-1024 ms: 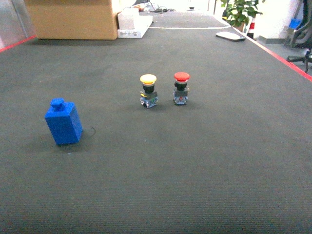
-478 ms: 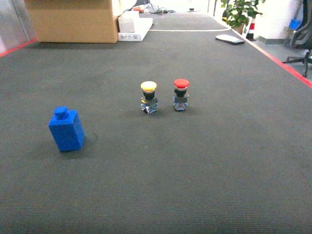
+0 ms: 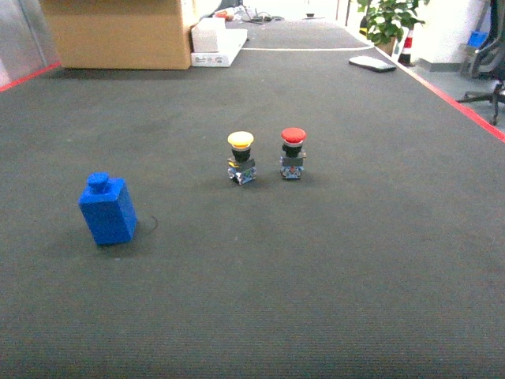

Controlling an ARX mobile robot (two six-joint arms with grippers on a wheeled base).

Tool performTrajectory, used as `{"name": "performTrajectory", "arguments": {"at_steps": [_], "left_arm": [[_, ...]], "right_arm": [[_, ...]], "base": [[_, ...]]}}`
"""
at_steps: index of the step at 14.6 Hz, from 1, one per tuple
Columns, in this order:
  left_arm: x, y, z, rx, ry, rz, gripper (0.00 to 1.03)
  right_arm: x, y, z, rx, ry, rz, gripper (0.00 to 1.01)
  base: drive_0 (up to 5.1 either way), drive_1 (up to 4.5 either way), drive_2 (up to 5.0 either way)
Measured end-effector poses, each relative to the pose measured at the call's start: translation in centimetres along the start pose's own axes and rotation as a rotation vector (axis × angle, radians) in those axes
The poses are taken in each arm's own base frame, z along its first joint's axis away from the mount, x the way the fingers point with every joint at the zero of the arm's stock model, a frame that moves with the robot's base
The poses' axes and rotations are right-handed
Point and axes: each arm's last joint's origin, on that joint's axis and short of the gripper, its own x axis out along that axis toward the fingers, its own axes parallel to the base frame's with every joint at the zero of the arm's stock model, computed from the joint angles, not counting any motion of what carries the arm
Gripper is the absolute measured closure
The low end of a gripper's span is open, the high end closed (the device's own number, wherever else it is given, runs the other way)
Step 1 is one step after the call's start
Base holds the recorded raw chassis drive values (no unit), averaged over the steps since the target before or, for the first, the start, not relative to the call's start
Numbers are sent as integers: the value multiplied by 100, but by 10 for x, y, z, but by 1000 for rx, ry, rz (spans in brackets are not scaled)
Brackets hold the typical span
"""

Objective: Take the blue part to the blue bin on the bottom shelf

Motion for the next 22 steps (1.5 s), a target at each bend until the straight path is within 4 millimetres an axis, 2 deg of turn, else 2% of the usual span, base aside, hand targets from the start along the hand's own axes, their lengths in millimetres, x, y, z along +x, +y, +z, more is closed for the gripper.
{"name": "performTrajectory", "arguments": {"at_steps": [15, 17, 19, 20, 21, 22], "left_arm": [[0, 0, 0, 0, 0, 0, 5], [5, -6, -3, -1, 116, 173, 5], [12, -6, -4, 12, 131, 324, 5], [17, -9, 2, 0, 109, 319, 5], [45, -17, 14, -63, 106, 212, 5], [95, -31, 17, -105, 155, 21, 5]], "right_arm": [[0, 0, 0, 0, 0, 0, 3], [0, 0, 0, 0, 0, -1, 3], [0, 0, 0, 0, 0, 0, 3], [0, 0, 0, 0, 0, 0, 3], [0, 0, 0, 0, 0, 0, 3], [0, 0, 0, 0, 0, 0, 3]], "base": [[0, 0, 0], [0, 0, 0], [0, 0, 0], [0, 0, 0], [0, 0, 0], [0, 0, 0]]}}
